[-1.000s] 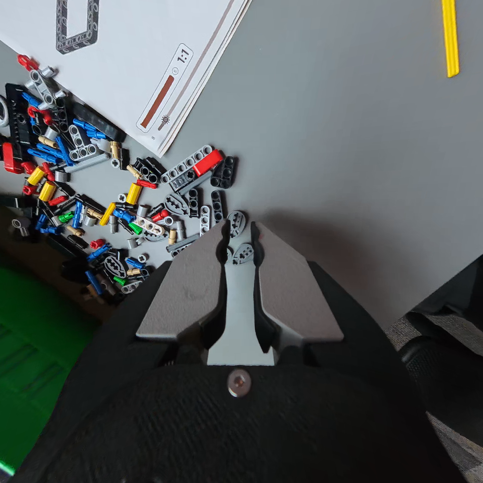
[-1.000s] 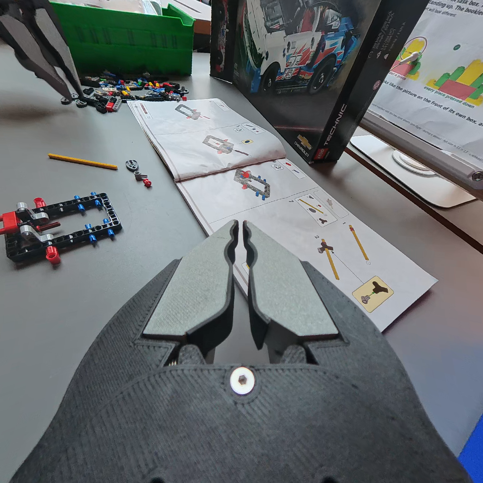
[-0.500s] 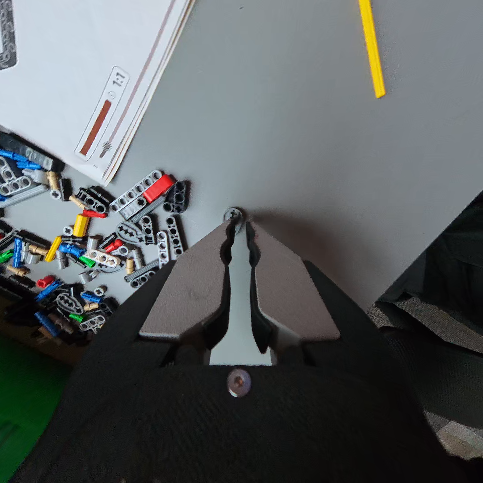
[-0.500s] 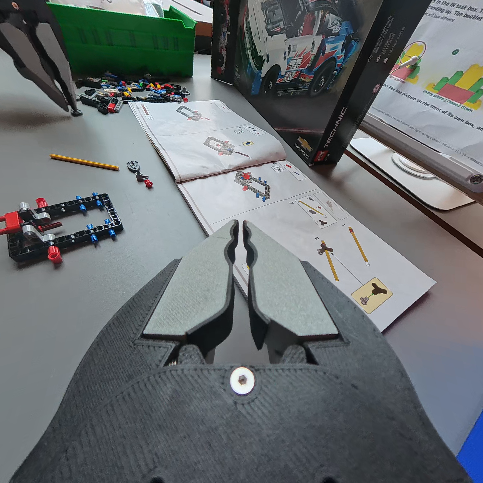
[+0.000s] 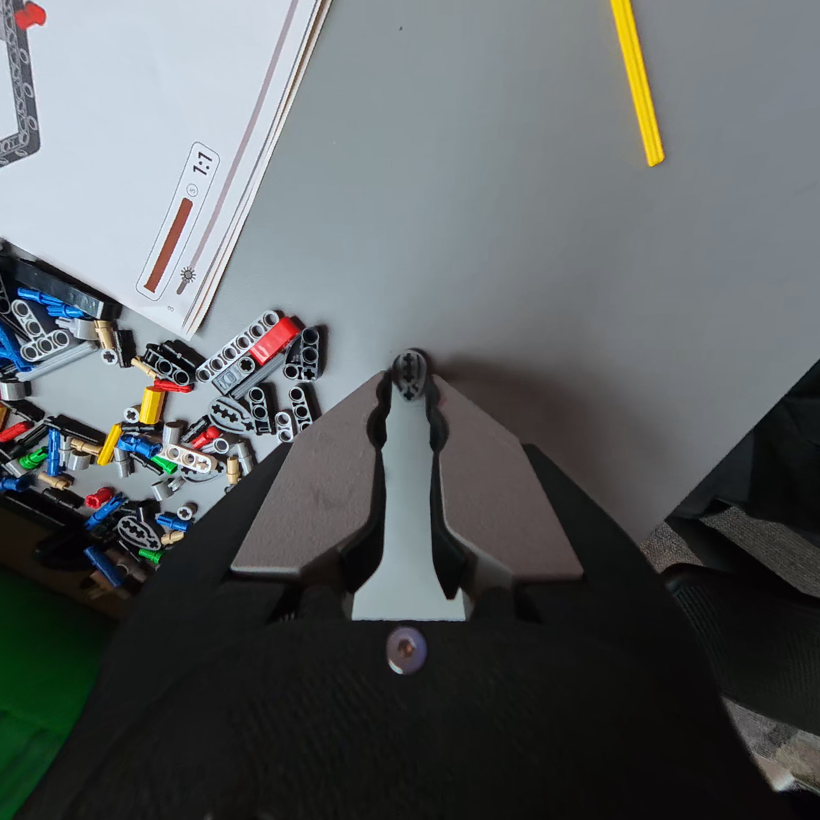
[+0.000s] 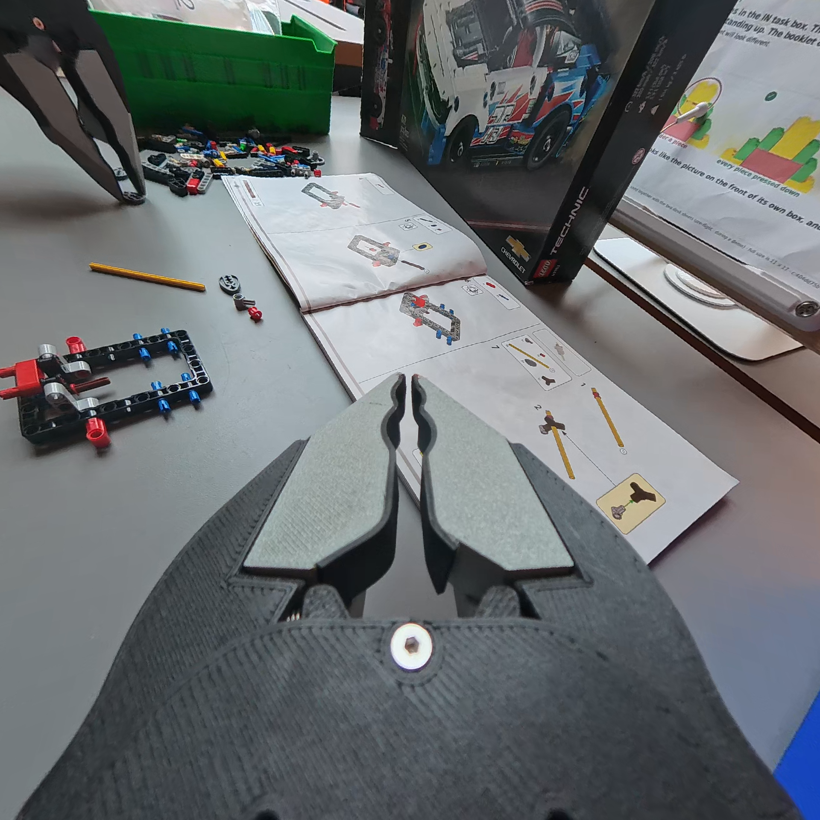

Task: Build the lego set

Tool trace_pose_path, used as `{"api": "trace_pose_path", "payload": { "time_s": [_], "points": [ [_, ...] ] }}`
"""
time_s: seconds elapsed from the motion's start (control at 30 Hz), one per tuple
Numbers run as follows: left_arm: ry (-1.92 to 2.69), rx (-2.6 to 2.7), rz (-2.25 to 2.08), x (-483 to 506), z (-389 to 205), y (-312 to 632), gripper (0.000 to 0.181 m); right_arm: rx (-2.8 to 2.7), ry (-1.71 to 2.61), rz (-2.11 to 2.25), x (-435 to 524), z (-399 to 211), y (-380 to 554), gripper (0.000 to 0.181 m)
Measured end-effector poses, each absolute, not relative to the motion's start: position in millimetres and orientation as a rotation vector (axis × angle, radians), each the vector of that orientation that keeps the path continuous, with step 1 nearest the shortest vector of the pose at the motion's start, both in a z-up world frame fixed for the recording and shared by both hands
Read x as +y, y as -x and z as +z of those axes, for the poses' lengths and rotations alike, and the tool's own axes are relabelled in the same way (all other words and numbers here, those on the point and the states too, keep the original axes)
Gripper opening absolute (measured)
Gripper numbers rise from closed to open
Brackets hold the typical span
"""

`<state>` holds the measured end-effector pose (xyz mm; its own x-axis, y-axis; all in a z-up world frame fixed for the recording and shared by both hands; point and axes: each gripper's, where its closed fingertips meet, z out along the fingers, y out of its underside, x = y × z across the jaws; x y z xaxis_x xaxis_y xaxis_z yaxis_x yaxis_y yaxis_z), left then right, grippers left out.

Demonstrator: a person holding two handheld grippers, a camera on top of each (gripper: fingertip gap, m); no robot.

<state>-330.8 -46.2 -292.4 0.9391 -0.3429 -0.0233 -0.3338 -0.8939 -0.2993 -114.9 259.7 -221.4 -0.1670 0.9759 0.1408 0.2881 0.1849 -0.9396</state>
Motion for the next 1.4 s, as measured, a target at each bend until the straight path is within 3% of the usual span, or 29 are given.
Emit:
{"api": "trace_pose_path", "payload": {
  "time_s": [0.67, 1.0, 1.17, 1.4],
  "points": [
    [2.644, 0.734, -0.181, 66.8, -292.2, 241.6, 0.016, -1.621, 1.216, 1.023, 257.9, -219.6, 113.9, 0.0],
    [2.714, 0.44, 0.066, -26.0, -249.7, 325.3, 0.017, -1.628, 1.208, 1.022, 255.9, -219.3, 114.1, 0.0],
    [2.8, 0.189, 0.103, -91.5, -262.2, 373.0, 0.02, -1.647, 1.207, 1.019, 253.6, -222.5, 116.4, 0.0],
    [2.816, 0.204, 0.063, -97.9, -283.2, 373.3, 0.019, -1.639, 1.223, 1.008, 256.4, -224.5, 116.4, 0.0]
  ]
}}
